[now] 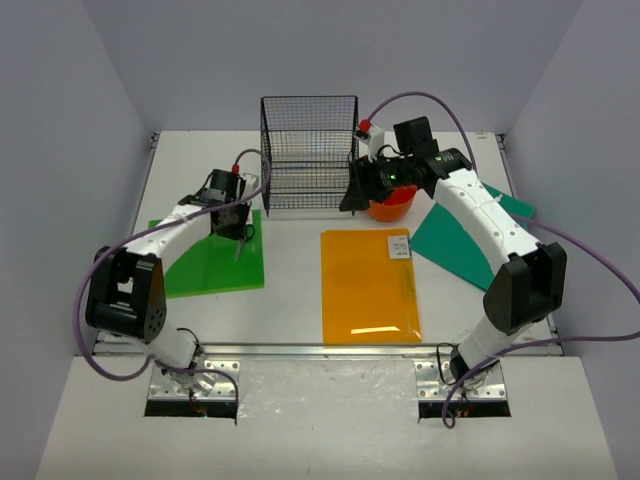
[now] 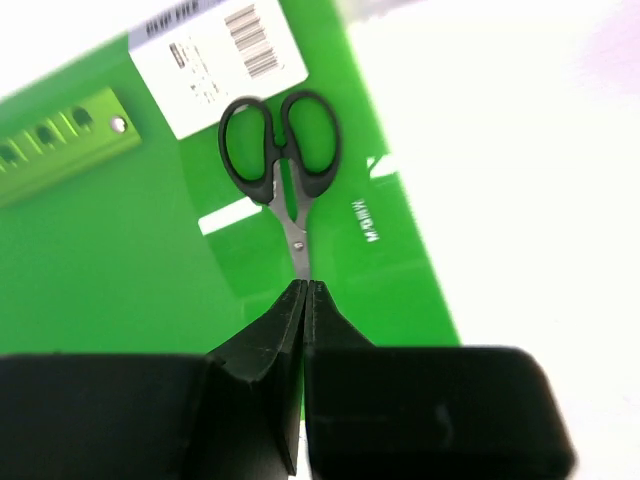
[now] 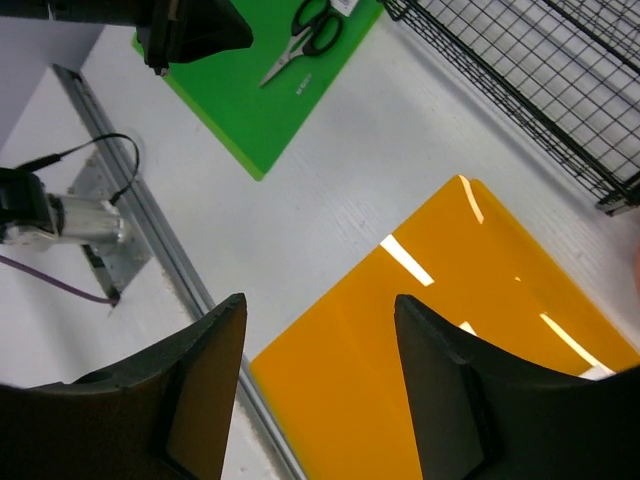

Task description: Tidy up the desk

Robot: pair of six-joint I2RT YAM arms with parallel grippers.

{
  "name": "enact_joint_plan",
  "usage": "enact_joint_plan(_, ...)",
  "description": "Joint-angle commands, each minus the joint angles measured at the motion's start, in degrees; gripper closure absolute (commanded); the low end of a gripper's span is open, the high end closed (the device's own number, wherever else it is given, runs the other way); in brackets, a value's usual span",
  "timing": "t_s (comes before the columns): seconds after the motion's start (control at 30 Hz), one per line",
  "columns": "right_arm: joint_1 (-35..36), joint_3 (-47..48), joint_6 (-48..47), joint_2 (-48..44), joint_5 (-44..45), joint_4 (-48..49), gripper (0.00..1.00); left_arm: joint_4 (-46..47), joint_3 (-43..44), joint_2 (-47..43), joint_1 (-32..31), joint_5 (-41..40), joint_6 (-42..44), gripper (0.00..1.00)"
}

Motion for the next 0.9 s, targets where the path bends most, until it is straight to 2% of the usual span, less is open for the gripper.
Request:
enact_joint_plan(0.0, 0.01, -1.43, 7.81, -0.05, -5.53, 6.89, 0.38, -0.56, 0.36, -7.33, -3.30, 4.67, -2.38, 1.00)
enact_joint_plan(0.1, -0.03, -1.13, 9.86, 1.25, -7.08, 7.68, 0.38, -0.93, 0.33, -8.48, -5.37, 5.19, -3.62, 1.00)
enact_joint_plan(0.13, -0.04, -1.00, 10.67, 1.76, -7.31, 7.95, 0.38, -0.93, 0.24, -8.46, -6.31, 3.30, -4.00, 1.00)
enact_joint_plan(0.17, 0.01, -0.91, 11.28, 2.21, -7.36, 8.08, 0.37, -0.97, 0.19, -7.99, -7.02, -0.07, -4.53, 0.96)
enact_joint_plan(0.2, 0.01, -0.88, 11.35, 2.34, -7.29, 8.13, 0.37, -1.13, 0.17, -6.96, -6.76, -2.79, -4.98, 0.82)
enact_joint_plan(0.23, 0.01, -0.84, 11.40, 2.29, -7.25, 8.04, 0.37, -1.36, 0.12, -5.45, -6.20, -4.98, -5.46, 0.62)
enact_joint_plan(0.27, 0.01, -0.82, 11.27, 2.08, -7.18, 7.95, 0.37, -1.12, 0.01, -4.32, -5.68, -5.74, -5.84, 0.50)
enact_joint_plan(0.3, 0.01, -0.82, 10.92, 1.89, -7.07, 7.78, 0.36, -0.45, -0.17, -3.62, -5.08, -5.58, -6.20, 0.46)
enact_joint_plan(0.57, -0.08, -2.35, 8.64, -0.08, -6.21, 6.49, 0.36, 4.25, 2.47, 1.68, -3.18, -8.65, -5.23, 0.58)
enact_joint_plan(0.7, -0.08, -2.84, 8.42, -0.35, -6.17, 6.33, 0.36, 5.74, 4.22, 5.83, 0.07, -8.48, -3.67, 0.63)
enact_joint_plan(0.87, -0.08, -2.66, 8.20, -0.19, -6.08, 6.10, 0.36, 6.88, 6.24, 10.36, 2.71, -7.88, -2.92, 0.64)
